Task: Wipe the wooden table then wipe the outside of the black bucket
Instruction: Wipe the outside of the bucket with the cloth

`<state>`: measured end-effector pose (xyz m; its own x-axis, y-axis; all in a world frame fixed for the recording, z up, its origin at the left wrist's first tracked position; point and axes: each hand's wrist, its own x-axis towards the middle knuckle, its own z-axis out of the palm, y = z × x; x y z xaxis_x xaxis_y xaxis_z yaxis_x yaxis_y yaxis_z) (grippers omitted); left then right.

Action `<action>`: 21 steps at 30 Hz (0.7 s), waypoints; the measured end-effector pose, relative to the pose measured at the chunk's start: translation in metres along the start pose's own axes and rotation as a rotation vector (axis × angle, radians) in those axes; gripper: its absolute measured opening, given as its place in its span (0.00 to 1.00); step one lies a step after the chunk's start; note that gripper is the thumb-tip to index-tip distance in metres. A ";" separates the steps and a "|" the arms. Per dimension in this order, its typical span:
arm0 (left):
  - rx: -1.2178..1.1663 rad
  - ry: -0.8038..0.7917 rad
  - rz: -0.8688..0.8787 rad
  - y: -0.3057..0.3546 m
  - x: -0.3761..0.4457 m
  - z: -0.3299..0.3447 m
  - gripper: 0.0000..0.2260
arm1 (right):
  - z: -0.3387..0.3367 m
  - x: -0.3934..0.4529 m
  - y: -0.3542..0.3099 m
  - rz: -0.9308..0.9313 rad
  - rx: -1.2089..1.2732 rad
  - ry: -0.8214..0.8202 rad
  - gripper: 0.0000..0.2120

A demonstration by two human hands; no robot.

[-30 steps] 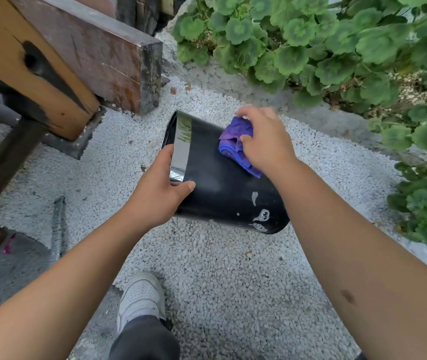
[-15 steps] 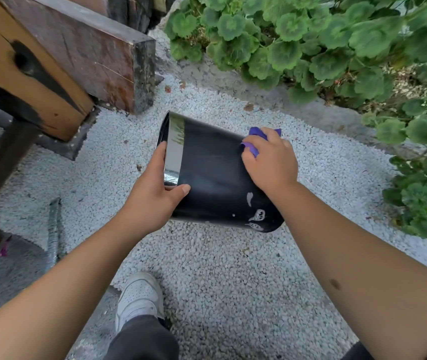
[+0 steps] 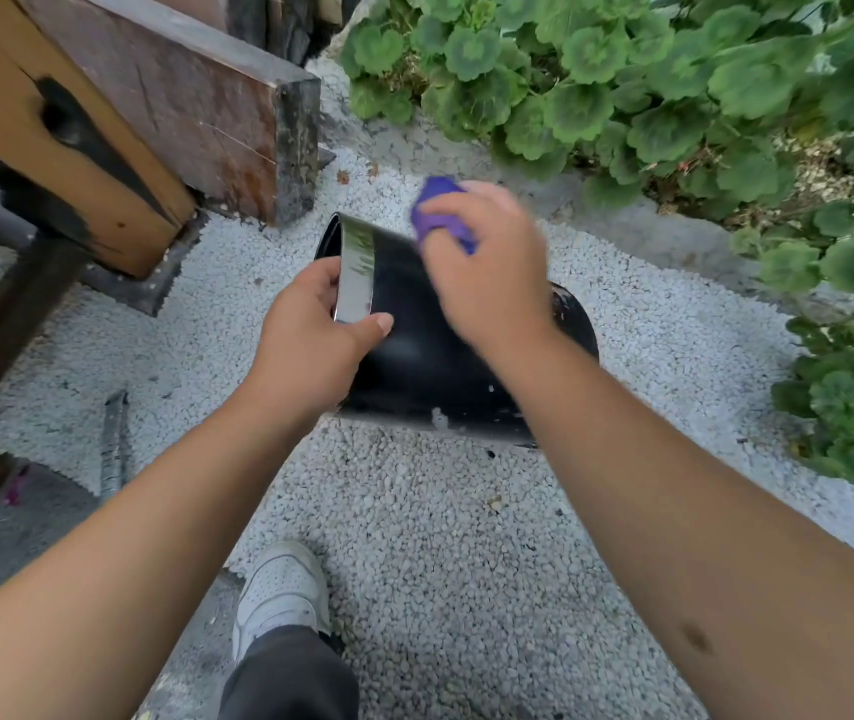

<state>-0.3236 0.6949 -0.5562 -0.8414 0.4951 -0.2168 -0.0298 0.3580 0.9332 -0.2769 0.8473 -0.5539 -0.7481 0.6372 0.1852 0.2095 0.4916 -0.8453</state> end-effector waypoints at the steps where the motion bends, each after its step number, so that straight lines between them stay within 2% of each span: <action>1: -0.007 -0.032 0.044 0.003 0.003 -0.001 0.19 | 0.009 -0.008 -0.013 -0.079 -0.017 -0.037 0.12; 3: 0.070 -0.163 0.124 0.003 0.005 -0.005 0.21 | 0.023 -0.024 -0.025 -0.205 -0.137 -0.066 0.14; 6: 0.137 -0.283 0.126 -0.011 -0.003 -0.002 0.35 | 0.025 -0.029 -0.009 -0.229 -0.245 -0.009 0.14; 9: 0.049 -0.239 0.085 -0.027 -0.007 0.001 0.42 | 0.015 -0.023 0.019 -0.140 -0.353 -0.036 0.15; 12: 0.091 -0.203 0.021 -0.033 -0.002 -0.004 0.48 | -0.001 -0.015 0.047 -0.004 -0.403 -0.060 0.17; 16: 0.126 -0.185 0.038 -0.039 0.000 -0.005 0.48 | -0.025 -0.004 0.083 0.138 -0.476 -0.082 0.20; 21: 0.090 -0.157 0.069 -0.036 0.003 -0.001 0.48 | -0.035 0.000 0.095 0.234 -0.442 -0.081 0.15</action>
<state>-0.3255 0.6826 -0.5906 -0.7450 0.6358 -0.2017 0.0796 0.3850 0.9195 -0.2352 0.9149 -0.6162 -0.6922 0.7207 -0.0379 0.6105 0.5568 -0.5632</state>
